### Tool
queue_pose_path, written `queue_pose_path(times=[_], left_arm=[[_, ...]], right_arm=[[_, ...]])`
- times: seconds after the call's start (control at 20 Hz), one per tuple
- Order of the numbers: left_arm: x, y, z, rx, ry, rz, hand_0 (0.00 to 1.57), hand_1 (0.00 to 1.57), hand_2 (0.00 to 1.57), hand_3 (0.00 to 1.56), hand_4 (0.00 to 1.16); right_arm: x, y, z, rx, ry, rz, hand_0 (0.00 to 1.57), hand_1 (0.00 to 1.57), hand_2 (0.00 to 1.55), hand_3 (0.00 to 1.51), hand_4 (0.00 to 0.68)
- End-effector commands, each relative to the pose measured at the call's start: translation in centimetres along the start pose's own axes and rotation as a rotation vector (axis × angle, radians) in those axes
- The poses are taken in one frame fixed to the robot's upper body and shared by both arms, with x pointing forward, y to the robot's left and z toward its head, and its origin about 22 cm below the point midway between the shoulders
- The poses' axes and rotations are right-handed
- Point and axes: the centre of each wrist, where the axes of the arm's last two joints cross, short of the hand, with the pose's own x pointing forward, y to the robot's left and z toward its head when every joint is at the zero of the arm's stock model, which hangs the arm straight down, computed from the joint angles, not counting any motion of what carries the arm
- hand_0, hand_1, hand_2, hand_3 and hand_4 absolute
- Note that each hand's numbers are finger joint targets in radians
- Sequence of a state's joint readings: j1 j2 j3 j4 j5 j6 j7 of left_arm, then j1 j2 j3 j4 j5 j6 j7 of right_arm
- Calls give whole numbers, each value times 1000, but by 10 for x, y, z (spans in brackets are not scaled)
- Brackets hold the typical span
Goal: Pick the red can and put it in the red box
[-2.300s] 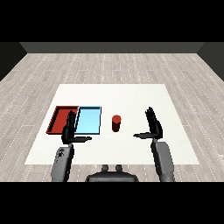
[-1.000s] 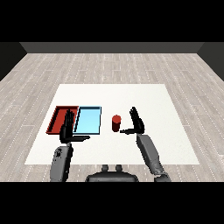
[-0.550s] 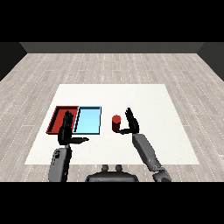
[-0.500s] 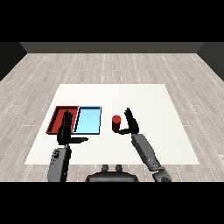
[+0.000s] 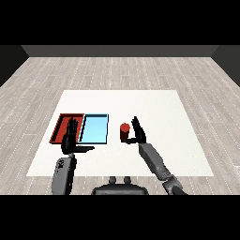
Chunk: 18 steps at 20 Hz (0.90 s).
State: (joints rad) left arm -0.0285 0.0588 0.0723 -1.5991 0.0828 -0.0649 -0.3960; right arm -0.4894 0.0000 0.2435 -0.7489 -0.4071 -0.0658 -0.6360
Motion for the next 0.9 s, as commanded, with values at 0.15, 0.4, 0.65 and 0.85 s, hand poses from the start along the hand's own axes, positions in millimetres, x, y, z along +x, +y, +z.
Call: queue_pose_path(times=[0.15,0.4,0.65,0.85], left_arm=[[2,-8,6,2,10,3,0,0,0,0,0],[-18,13,3,-11,13,4,0,0,0,0,0],[1,2,4,-6,8,16,0,0,0,0,0],[7,8,3,-21,-2,0,0,0,0,0,0]], right_arm=[[8,16,-16,-10,28,-7,0,0,0,0,0],[-9,14,-3,5,12,-38,0,0,0,0,0],[9,19,-25,34,12,-47,0,0,0,0,0],[3,30,-18,48,20,-61,0,0,0,0,0]])
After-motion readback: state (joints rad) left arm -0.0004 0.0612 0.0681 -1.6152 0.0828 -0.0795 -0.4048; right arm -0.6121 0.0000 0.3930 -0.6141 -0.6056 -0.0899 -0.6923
